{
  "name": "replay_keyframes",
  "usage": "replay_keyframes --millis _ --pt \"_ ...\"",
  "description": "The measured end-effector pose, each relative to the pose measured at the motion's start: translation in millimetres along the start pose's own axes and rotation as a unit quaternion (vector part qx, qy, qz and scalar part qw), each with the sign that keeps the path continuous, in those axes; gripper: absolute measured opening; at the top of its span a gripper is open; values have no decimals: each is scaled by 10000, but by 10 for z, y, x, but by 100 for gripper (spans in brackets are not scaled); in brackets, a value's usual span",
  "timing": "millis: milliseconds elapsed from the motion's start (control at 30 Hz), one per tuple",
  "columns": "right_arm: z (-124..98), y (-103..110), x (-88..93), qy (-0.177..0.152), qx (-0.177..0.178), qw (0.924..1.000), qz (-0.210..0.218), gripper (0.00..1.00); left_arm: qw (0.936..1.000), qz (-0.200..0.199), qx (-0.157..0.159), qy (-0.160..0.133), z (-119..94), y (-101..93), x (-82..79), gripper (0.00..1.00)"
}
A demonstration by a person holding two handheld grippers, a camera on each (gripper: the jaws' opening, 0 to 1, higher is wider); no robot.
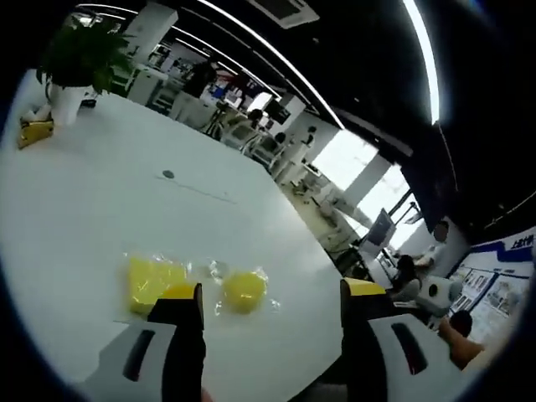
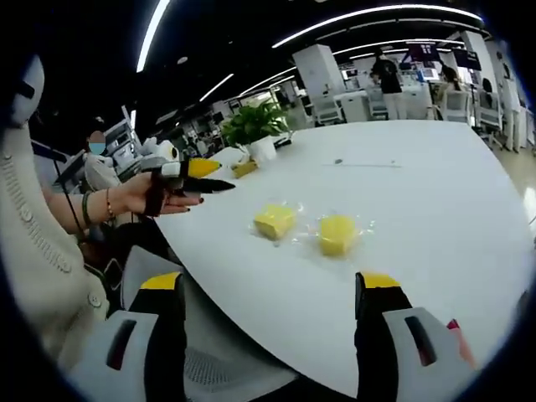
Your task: Compare the silicone blocks by pressing each to a similar depth, holding the contact briefly, and releasing to observe deformation and rebound differences across the visible hardness samples.
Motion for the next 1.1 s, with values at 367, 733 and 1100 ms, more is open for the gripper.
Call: replay_keyframes --millis 367,733,1100 --pt "58 -222 63 82 -203 9995 214 77 9845 -1733 -241 121 682 93 111 61" --pt "84 -502 128 143 -220 9985 476 76 9666 -2370 -946 222 1266 303 233 64" --pt "157 -677 167 102 -270 9974 656 75 9521 -2705 -1325 530 1594 447 357 64"
Point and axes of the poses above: the point that each gripper's makers call its tool centre point, and the gripper's own axes: z roughly forward along the fingers, y roughly to its left, x roughly out of its underside, the point moved 8 cm from there along -z, roughly backward along the fingers, and after that the axes turned 8 degrees about -x, right-handed, at the moved point
